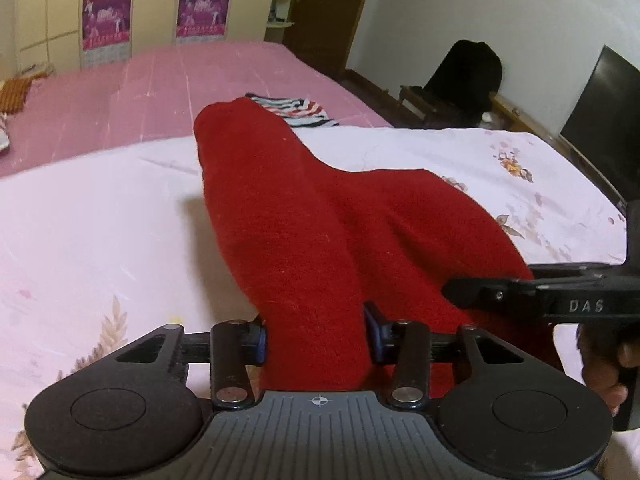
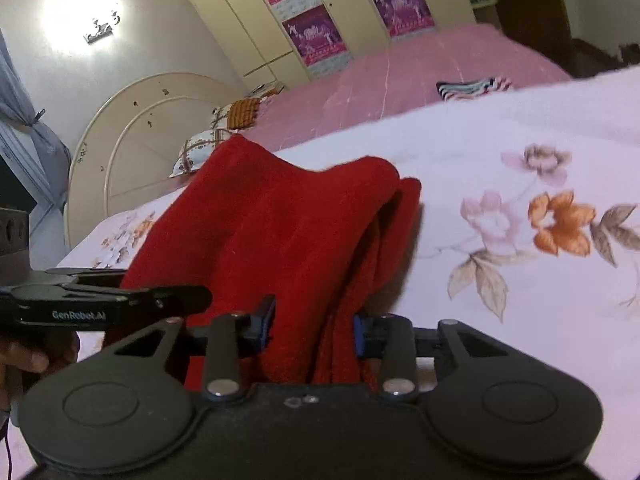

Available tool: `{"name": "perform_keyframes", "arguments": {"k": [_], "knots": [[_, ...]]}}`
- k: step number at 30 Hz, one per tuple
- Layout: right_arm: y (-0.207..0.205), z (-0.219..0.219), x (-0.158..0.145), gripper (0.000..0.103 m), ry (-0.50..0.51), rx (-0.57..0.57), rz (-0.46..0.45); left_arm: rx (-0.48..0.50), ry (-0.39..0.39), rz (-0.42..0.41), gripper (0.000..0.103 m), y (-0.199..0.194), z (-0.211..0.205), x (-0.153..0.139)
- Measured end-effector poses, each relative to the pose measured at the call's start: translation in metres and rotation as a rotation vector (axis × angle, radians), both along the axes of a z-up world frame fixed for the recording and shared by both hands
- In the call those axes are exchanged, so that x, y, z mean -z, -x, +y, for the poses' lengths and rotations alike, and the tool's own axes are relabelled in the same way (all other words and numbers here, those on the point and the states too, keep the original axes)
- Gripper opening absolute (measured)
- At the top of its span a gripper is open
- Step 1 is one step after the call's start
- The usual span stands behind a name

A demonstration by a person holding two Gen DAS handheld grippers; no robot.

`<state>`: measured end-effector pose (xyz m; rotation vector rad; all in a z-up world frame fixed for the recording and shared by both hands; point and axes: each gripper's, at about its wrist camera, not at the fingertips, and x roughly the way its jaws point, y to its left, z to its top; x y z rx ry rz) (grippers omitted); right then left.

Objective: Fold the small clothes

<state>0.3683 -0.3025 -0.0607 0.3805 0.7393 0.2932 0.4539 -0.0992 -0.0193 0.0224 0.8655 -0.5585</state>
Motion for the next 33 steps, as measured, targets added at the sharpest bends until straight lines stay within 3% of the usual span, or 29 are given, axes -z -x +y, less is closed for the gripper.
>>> {"name": "perform_keyframes", "arguments": {"k": [5, 6, 13, 23, 29, 33], "knots": [[0.014, 0.017, -0.021, 0.034, 0.017, -0.020, -0.029, -0.001, -0.018, -0.045, 0.044, 0.014, 0.016, -0.023], [0.016, 0.021, -0.024, 0.034, 0.015, -0.025, -0.032, -0.053, -0.030, -0.069, 0.044, 0.016, 0.020, -0.027], [0.020, 0.081, -0.038, 0.034, 0.019, -0.100, -0.061, -0.121, -0.050, -0.080, 0.044, 0.043, 0.082, -0.042], [0.024, 0.172, -0.038, 0.034, 0.025, -0.216, -0.051, -0.223, -0.052, -0.031, 0.044, 0.080, 0.174, -0.019], [0.027, 0.208, -0.037, 0.034, 0.055, -0.246, -0.028, -0.272, -0.009, 0.015, 0.044, 0.094, 0.205, -0.001], [0.031, 0.220, -0.044, 0.034, 0.081, -0.259, -0.025, -0.267, 0.000, 0.016, 0.044, 0.093, 0.213, -0.004]]}}
